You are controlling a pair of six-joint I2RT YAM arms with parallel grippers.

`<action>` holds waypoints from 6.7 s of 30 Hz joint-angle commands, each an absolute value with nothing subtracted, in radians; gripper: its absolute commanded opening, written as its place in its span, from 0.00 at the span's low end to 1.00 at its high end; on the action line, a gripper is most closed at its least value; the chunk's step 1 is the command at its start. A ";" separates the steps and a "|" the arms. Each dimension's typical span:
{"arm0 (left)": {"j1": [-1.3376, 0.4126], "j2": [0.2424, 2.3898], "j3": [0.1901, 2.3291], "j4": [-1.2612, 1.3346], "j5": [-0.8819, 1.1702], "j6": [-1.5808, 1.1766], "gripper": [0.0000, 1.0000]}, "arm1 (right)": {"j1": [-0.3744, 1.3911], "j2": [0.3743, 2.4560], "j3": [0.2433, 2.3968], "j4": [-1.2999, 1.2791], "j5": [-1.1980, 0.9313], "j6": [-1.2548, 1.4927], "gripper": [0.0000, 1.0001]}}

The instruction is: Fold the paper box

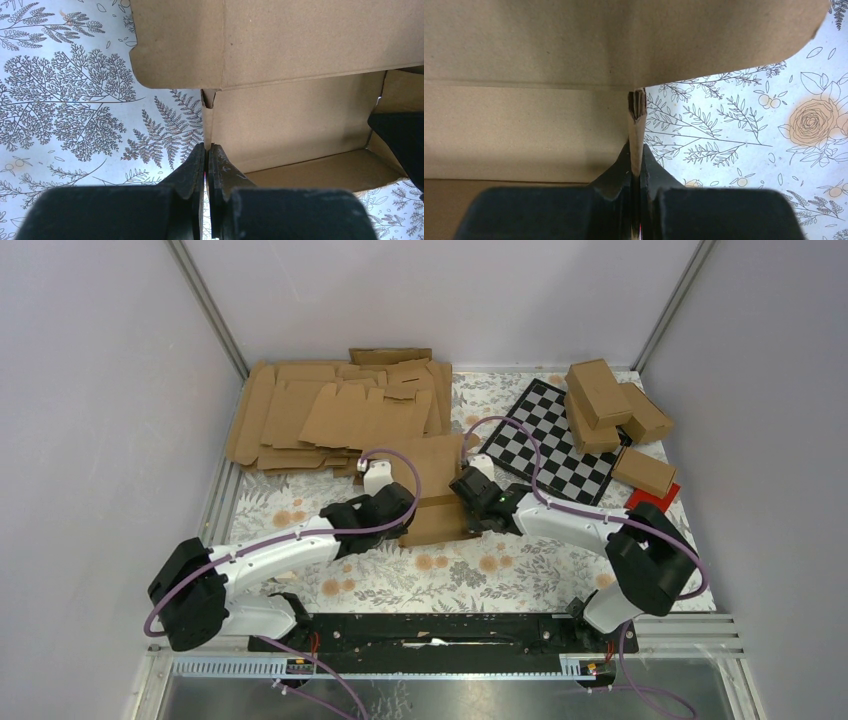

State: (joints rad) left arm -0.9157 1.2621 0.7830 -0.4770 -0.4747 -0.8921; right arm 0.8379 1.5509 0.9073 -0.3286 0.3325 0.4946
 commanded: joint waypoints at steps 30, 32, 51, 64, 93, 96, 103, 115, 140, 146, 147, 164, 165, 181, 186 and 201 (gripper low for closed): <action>-0.825 1.288 0.975 -0.534 -0.302 -0.716 0.73 | 0.322 1.401 0.834 -0.010 -0.358 0.403 1.00; -0.740 1.246 0.935 -0.473 -0.239 -0.693 0.82 | 0.311 1.444 0.872 0.009 -0.376 0.388 0.99; -0.506 1.353 0.852 -0.141 0.032 -0.615 0.44 | 0.307 1.644 1.031 -0.081 -0.495 0.328 0.52; -0.642 1.370 0.916 -0.141 -0.120 -0.513 0.00 | 0.452 1.557 1.072 -0.227 -0.167 0.254 0.00; -0.897 1.470 0.614 0.919 -0.578 -0.193 0.00 | 0.639 1.235 0.523 0.559 0.688 0.260 0.00; -0.897 1.499 0.620 0.907 -0.576 -0.211 0.00 | 0.641 1.216 0.494 0.551 0.624 0.251 0.07; -0.897 1.506 0.607 0.910 -0.465 -0.212 0.00 | 0.641 1.144 0.471 0.412 0.511 0.288 0.29; -0.899 1.535 0.633 0.870 -0.457 -0.175 0.00 | 0.638 1.157 0.681 0.039 0.354 0.310 0.49; -0.898 1.558 0.651 0.845 -0.480 -0.140 0.00 | 0.422 1.380 1.029 -0.292 0.074 0.269 0.39; -0.898 1.549 0.650 0.838 -0.478 -0.146 0.00 | 0.422 1.433 1.091 -0.336 0.095 0.243 0.18; -0.899 1.546 0.648 0.839 -0.479 -0.147 0.00 | 0.422 1.436 1.095 -0.339 0.099 0.241 0.13; -0.898 1.415 0.713 0.539 -0.515 -0.225 0.57 | 0.422 1.353 1.014 -0.228 0.146 0.234 0.00; -0.897 1.390 0.734 0.455 -0.520 -0.256 0.65 | 0.422 1.347 1.010 -0.218 0.146 0.237 0.00; -0.727 1.203 1.017 -0.330 -0.208 -0.542 0.99 | 0.421 1.247 0.836 -0.019 0.064 0.169 0.00; -0.622 1.267 1.045 -0.333 -0.026 -0.533 0.98 | 0.422 1.232 0.827 -0.018 0.040 0.157 0.00; -0.604 1.607 1.333 -0.369 0.005 -0.312 0.86 | 0.422 1.260 0.845 -0.053 0.003 0.158 0.00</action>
State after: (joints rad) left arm -0.6144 1.5200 1.2324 -0.3828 0.0032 -0.4149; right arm 0.4217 1.2617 0.8234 -0.0696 0.0349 0.1680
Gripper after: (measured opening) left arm 0.861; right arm 0.018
